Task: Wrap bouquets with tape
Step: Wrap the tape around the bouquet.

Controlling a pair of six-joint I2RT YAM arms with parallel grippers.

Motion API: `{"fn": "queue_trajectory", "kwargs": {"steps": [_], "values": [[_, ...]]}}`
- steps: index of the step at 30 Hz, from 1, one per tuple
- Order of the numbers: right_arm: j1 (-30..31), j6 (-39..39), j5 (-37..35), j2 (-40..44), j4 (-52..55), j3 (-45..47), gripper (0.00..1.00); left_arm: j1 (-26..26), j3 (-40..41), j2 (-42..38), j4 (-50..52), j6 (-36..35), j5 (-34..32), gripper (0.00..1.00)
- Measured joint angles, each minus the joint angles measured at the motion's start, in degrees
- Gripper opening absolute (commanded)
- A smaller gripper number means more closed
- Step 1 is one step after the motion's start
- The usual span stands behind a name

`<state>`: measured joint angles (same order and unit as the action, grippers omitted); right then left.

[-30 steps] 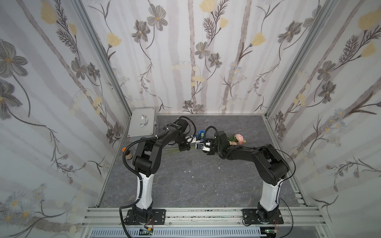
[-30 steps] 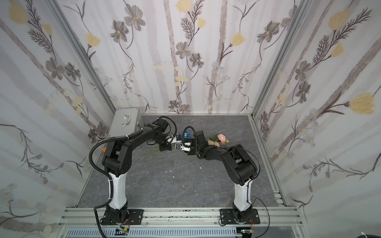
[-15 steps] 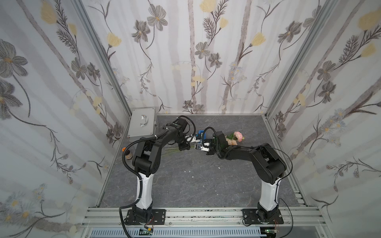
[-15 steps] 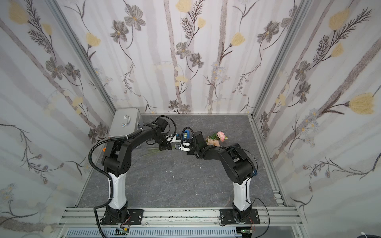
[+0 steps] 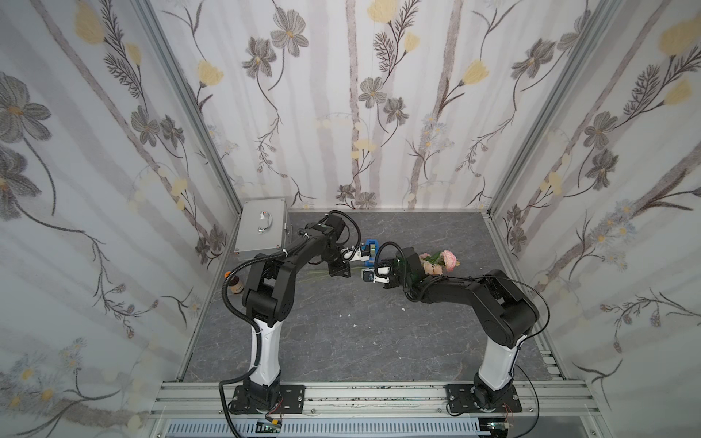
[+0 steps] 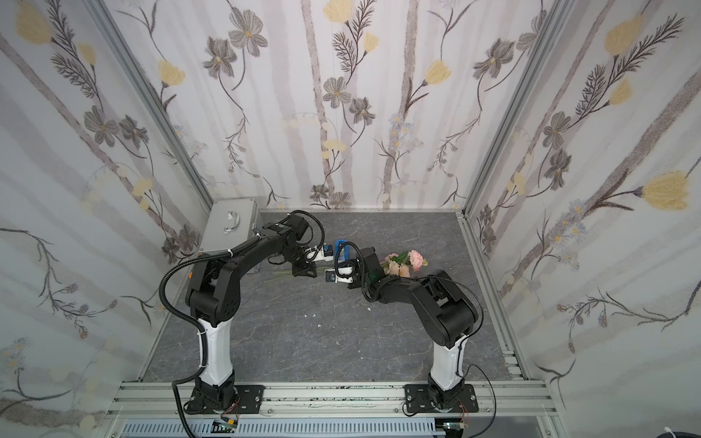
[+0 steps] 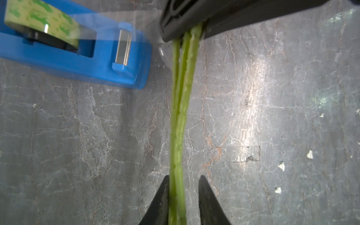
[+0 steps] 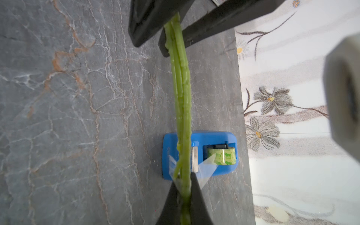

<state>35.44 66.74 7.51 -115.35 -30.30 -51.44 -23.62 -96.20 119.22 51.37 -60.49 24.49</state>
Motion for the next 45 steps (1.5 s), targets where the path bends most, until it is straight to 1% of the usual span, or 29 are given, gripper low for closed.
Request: {"fn": "queue_trajectory", "kwargs": {"steps": [3,7,16,18,20,22,23,24,25,27,28,30,31,33,38,40,43,45], "values": [[0.70,1.86,-2.62,0.11,-3.28,1.64,0.00,0.20,-2.49,1.81,3.37,-0.92,-0.11,0.29],[1.62,4.52,-5.03,0.11,-8.04,3.74,0.00,0.44,-3.41,2.71,6.29,-1.44,-0.33,0.29],[2.86,9.77,-9.29,-0.26,-18.67,7.67,0.00,0.74,-7.13,5.42,10.12,-1.62,0.31,0.26],[3.15,10.91,-9.86,-0.50,-20.44,8.17,0.00,0.83,-7.39,5.88,10.54,-1.62,0.63,0.23],[3.39,11.39,-10.21,-0.59,-22.58,9.03,0.00,0.85,-7.54,6.23,11.02,-1.60,0.66,0.18],[3.50,11.56,-10.19,-0.59,-23.87,10.03,0.00,0.81,-7.85,6.43,11.78,-1.49,0.81,0.07],[3.56,11.54,-10.19,-0.57,-23.96,10.16,0.00,0.79,-7.93,6.45,11.96,-1.44,0.98,0.03],[3.63,11.54,-10.34,-0.55,-24.24,10.19,0.00,0.79,-7.98,6.45,12.09,-1.62,1.07,0.00],[3.67,11.54,-10.47,-0.44,-24.22,10.23,0.00,0.79,-8.04,6.43,12.11,-1.60,1.14,0.00],[3.80,11.43,-10.60,-0.11,-24.20,10.56,0.19,0.79,-8.00,6.34,11.96,-1.33,1.20,0.00],[3.87,11.21,-10.60,0.22,-24.09,10.75,0.24,0.79,-7.74,6.14,11.82,-1.33,1.25,0.00],[3.96,10.36,-10.10,1.31,-22.73,10.88,0.42,0.79,-6.93,5.42,11.23,-0.81,1.22,0.00],[4.02,9.40,-9.51,2.58,-20.98,10.80,0.47,0.76,-6.23,4.96,10.56,-0.52,1.07,0.00],[4.02,7.30,-8.35,5.64,-16.48,10.40,0.54,0.66,-4.44,3.89,8.76,0.22,0.98,0.00],[3.43,0.81,-4.52,13.14,-5.88,10.56,0.54,0.24,0.11,1.16,3.80,0.74,-0.46,0.00],[2.36,-1.88,-2.54,15.21,0.11,9.81,0.54,-0.02,1.86,0.28,1.53,0.70,-1.42,0.00],[-0.48,-5.14,1.11,16.50,9.68,4.72,0.55,-0.55,5.03,-1.64,-2.32,0.48,-2.91,0.00],[-2.23,-6.78,3.41,16.85,14.19,0.96,0.55,-1.03,6.88,-2.73,-4.76,0.02,-4.17,0.00]]}}
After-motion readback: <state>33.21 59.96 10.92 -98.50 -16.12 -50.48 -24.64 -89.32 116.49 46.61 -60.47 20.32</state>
